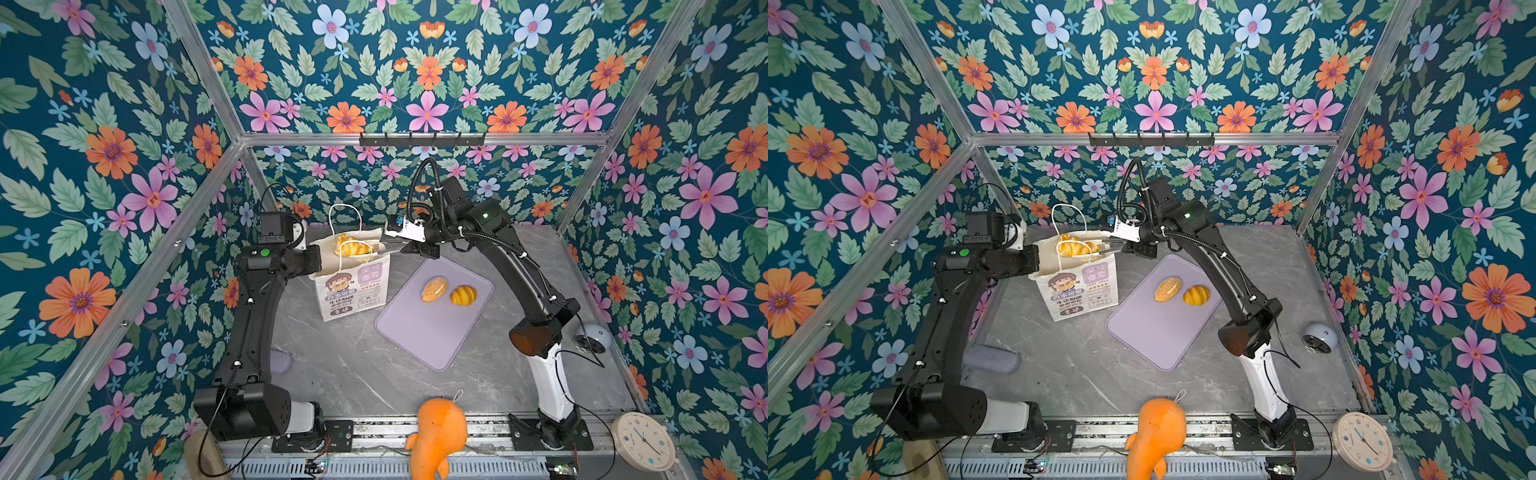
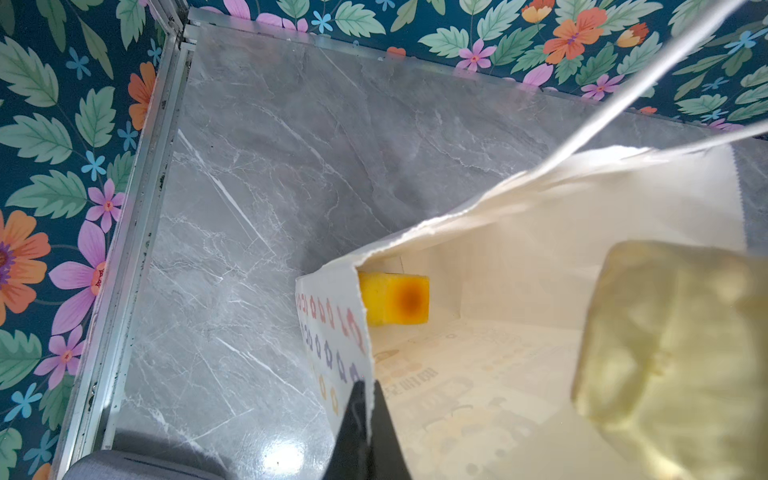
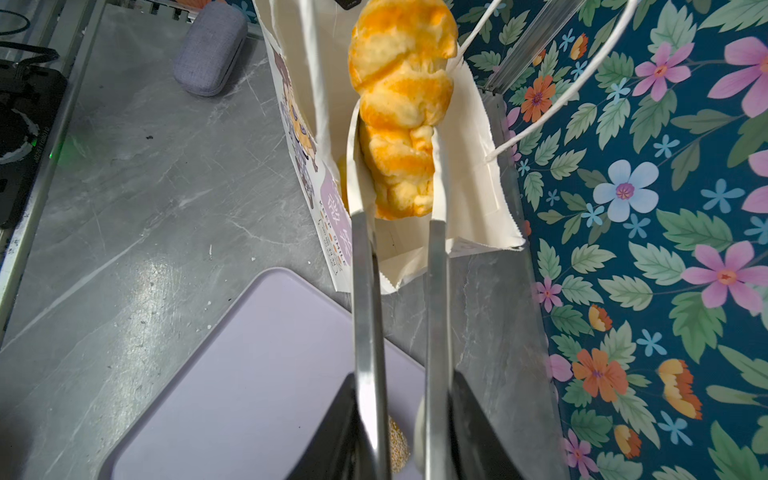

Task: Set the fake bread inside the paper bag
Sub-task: 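Lower the twisted pastry in the tongs into the bag opening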

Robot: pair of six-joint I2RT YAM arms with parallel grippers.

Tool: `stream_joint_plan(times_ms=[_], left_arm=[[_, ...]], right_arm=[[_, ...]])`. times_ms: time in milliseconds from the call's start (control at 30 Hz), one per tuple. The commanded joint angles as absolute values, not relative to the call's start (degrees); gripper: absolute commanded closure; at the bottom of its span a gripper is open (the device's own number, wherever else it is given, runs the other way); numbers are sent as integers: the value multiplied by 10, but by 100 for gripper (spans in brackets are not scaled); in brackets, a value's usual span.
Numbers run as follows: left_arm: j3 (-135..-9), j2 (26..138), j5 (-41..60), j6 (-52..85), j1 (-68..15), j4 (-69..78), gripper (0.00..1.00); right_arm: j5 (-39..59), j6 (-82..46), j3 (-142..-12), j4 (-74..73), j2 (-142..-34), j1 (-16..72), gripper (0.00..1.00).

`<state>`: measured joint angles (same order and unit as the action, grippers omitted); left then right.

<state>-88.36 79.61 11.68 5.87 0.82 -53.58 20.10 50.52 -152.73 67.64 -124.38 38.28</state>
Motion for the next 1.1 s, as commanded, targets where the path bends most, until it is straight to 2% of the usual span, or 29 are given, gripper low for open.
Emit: stream_joint_plan(times_ms=[0,533,833,1067], left_arm=[[-885,797,119,52,9,-528,100],[-878,800,131,49,9,-521,100],[-878,799,133,50,9,-523,100],[-871,797,132,52,9,-521,100]], right_arm=[[206,533,-1520,670,-1247,383,67],[223,551,-1503,662,-1254,384,66],[216,541,-1510,653,-1252,389,57],[214,534,-1522,650,-1252,391,57]])
